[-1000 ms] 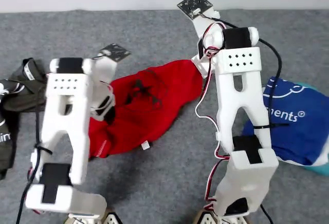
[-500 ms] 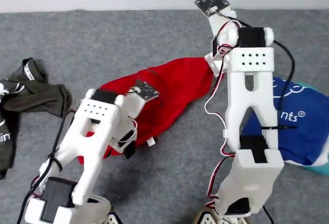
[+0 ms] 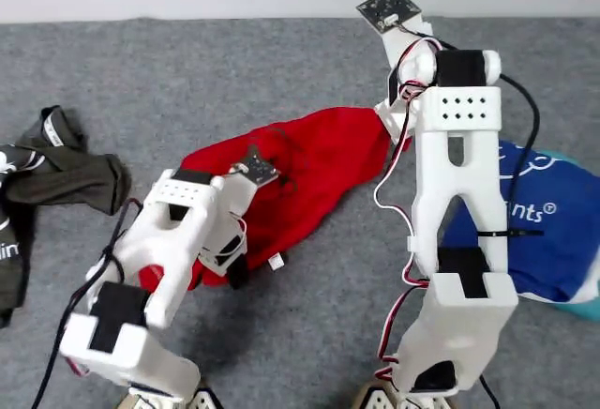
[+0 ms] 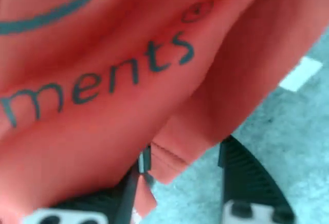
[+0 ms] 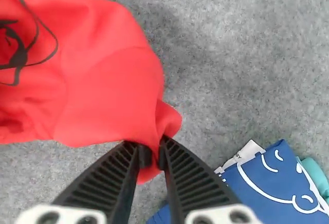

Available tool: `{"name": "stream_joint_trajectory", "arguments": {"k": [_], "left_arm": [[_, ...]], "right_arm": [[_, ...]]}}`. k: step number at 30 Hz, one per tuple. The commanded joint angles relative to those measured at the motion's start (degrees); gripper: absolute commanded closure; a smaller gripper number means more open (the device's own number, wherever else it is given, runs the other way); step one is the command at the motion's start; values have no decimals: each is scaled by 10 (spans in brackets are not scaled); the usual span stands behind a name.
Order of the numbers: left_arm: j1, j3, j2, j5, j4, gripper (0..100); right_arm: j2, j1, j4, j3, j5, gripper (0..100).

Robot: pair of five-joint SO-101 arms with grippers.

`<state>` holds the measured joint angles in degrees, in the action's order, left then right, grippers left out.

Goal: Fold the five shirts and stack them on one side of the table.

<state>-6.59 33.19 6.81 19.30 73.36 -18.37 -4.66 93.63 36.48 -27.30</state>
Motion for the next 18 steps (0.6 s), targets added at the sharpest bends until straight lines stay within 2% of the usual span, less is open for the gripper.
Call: {"name": "stream_joint_trajectory", "arguments": {"k": [1,5,11,15,18], "left_arm": [[1,-42,42,7,24,806],[4,-95,109,4,54,854],[0,-152,162,2,64,996],[-1,-167,101,2,101,995],[-1,-189,4,2,138,995]], "right_arm": [[23,0,4,15,-4,988],[25,0,4,15,-4,988],[61,2,5,15,-4,988],[87,6,9,15,-7,988],[105,6,22,15,-8,988]]}}
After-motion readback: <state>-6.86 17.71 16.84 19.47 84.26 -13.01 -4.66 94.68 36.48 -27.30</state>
